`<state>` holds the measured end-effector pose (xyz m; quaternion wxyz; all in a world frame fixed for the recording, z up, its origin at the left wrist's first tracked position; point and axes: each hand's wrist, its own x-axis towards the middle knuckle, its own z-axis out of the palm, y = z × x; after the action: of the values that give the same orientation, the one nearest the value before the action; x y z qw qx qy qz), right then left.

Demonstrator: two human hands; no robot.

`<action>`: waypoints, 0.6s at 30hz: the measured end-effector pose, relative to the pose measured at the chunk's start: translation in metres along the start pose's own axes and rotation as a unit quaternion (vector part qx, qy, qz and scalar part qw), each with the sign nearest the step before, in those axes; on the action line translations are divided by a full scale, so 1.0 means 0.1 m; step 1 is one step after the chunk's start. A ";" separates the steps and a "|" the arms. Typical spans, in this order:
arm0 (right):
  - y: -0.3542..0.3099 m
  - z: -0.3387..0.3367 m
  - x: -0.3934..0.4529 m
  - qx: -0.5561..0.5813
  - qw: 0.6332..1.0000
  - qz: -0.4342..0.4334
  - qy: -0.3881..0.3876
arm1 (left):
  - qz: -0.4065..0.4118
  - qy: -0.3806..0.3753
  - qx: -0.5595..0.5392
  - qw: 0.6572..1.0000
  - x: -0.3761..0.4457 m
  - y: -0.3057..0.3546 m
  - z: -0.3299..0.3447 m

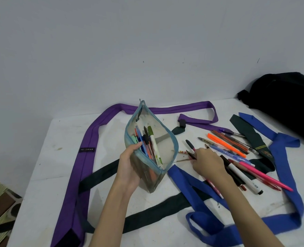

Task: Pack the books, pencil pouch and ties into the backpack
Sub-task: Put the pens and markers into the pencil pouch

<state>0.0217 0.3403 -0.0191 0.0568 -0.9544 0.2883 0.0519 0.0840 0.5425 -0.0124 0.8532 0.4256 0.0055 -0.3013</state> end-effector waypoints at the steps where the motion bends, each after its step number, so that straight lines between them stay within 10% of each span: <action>1: 0.00 -0.01 0.01 0.003 1.000 -0.005 0.001 | 0.000 0.001 0.001 1.000 0.00 0.00 0.00; 6: -0.09 -0.32 -0.01 0.189 0.977 -0.040 0.093 | 0.002 -0.001 0.005 1.000 -0.01 0.01 0.01; 14: -0.53 -1.26 -0.32 0.520 0.762 -0.198 0.332 | -0.007 0.001 0.013 1.000 0.00 -0.01 0.02; 18: -0.86 -1.15 -0.28 0.533 0.786 -0.191 0.249 | -0.016 -0.011 0.005 1.000 0.01 -0.02 0.02</action>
<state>0.0534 0.4110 0.1048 0.4912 -0.7880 0.0865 -0.3609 0.0830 0.5394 -0.0131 0.8464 0.4261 0.0016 -0.3195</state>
